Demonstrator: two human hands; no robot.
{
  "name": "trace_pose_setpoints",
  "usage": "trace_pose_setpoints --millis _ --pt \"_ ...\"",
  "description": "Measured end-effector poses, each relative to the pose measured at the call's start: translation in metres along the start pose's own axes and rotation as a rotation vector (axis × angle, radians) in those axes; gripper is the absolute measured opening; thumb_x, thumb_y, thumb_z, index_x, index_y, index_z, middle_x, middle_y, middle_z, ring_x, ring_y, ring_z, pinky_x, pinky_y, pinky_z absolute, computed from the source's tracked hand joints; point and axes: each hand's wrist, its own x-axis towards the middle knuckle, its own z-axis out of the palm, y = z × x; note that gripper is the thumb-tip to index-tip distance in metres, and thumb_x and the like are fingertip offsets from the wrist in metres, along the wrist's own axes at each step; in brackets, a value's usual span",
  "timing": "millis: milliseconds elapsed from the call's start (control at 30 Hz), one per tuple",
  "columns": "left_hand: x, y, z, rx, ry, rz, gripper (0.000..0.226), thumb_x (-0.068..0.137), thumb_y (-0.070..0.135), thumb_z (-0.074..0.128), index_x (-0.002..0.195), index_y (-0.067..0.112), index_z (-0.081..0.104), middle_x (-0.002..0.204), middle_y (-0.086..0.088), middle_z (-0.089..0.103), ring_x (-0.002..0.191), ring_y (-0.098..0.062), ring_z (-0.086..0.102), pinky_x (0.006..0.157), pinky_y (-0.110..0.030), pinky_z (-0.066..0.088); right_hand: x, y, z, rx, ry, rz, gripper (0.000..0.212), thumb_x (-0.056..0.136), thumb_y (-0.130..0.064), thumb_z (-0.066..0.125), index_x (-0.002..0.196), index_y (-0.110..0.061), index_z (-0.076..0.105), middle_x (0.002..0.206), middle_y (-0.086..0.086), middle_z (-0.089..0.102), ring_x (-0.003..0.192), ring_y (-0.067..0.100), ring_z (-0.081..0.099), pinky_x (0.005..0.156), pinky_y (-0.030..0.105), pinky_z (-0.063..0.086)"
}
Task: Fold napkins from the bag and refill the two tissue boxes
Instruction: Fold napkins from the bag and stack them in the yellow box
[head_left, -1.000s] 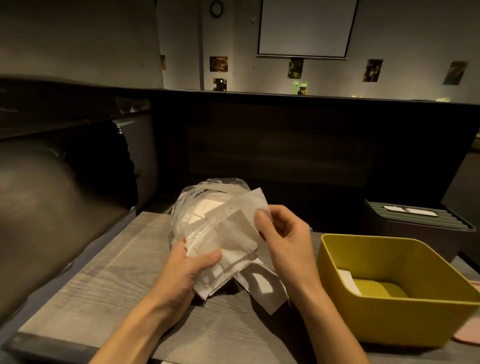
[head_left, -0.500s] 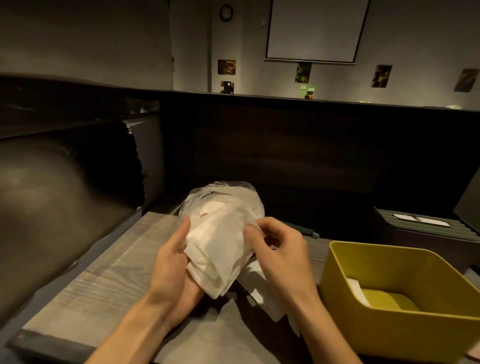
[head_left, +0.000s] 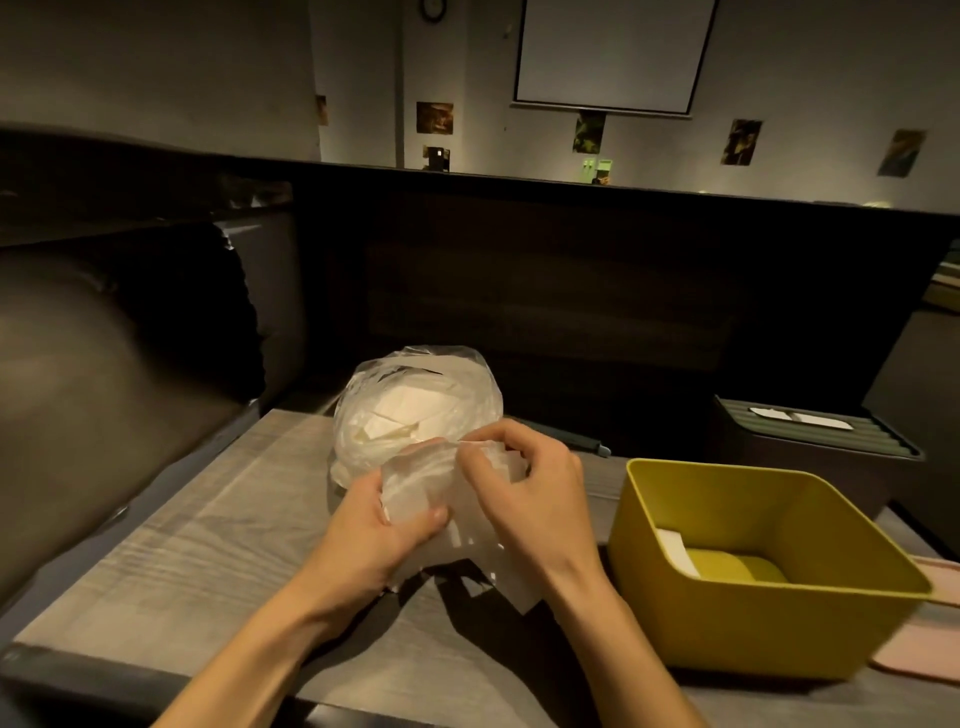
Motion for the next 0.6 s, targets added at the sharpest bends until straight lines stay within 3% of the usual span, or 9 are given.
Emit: trace_pose_setpoints --millis 133,267,333,400,500,600 --pt "0.0 0.003 0.002 0.012 0.0 0.007 0.045 0.077 0.008 0.078 0.119 0.015 0.063 0.103 -0.005 0.079 0.096 -0.025 0.076 0.073 -0.029 0.062 0.0 -0.002 -0.001 0.009 0.067 -0.101 0.007 0.093 -0.022 0.074 0.092 -0.028 0.076 0.092 -0.02 0.07 0.1 0.003 0.065 0.08 0.01 0.047" --pt "0.0 0.002 -0.001 0.038 0.034 -0.007 0.048 0.081 0.002 0.082 0.121 0.026 0.065 0.109 0.002 0.077 0.103 -0.023 0.074 0.078 -0.034 0.063 -0.001 -0.009 -0.004 0.124 0.195 -0.246 0.006 0.097 -0.02 0.069 0.098 -0.025 0.072 0.097 -0.017 0.069 0.102 0.012 0.066 0.082 0.021 0.053" --pt "0.001 0.003 -0.003 -0.021 0.009 -0.034 0.052 0.083 0.004 0.08 0.129 0.025 0.065 0.114 -0.003 0.076 0.104 -0.025 0.074 0.079 -0.038 0.063 -0.004 -0.012 -0.006 0.182 0.275 -0.34 0.008 0.099 -0.018 0.062 0.101 -0.023 0.069 0.098 -0.015 0.068 0.099 0.015 0.066 0.079 0.025 0.055" --pt "0.001 0.009 -0.003 -0.172 -0.002 -0.088 0.052 0.085 0.001 0.073 0.133 0.017 0.062 0.115 -0.012 0.076 0.101 -0.03 0.075 0.076 -0.035 0.064 -0.005 -0.014 -0.006 0.179 0.286 -0.395 0.011 0.101 -0.015 0.058 0.105 -0.024 0.066 0.099 -0.014 0.066 0.098 0.015 0.066 0.078 0.021 0.053" --pt "-0.003 0.022 -0.002 -0.488 -0.031 -0.204 0.038 0.093 0.019 0.06 0.129 0.014 0.068 0.12 -0.016 0.075 0.108 -0.031 0.074 0.083 -0.038 0.063 -0.001 -0.007 -0.001 -0.004 0.142 -0.366 0.01 0.103 -0.018 0.061 0.109 -0.022 0.068 0.104 -0.013 0.065 0.101 0.009 0.065 0.081 0.018 0.052" --pt "-0.006 0.028 -0.001 -0.627 -0.071 -0.23 0.04 0.1 0.037 0.049 0.12 0.016 0.077 0.128 -0.014 0.071 0.12 -0.03 0.069 0.099 -0.046 0.058 -0.001 0.005 0.007 -0.295 0.084 -0.311 0.012 0.102 -0.033 0.062 0.112 -0.032 0.067 0.108 -0.021 0.06 0.103 0.001 0.06 0.085 0.028 0.054"
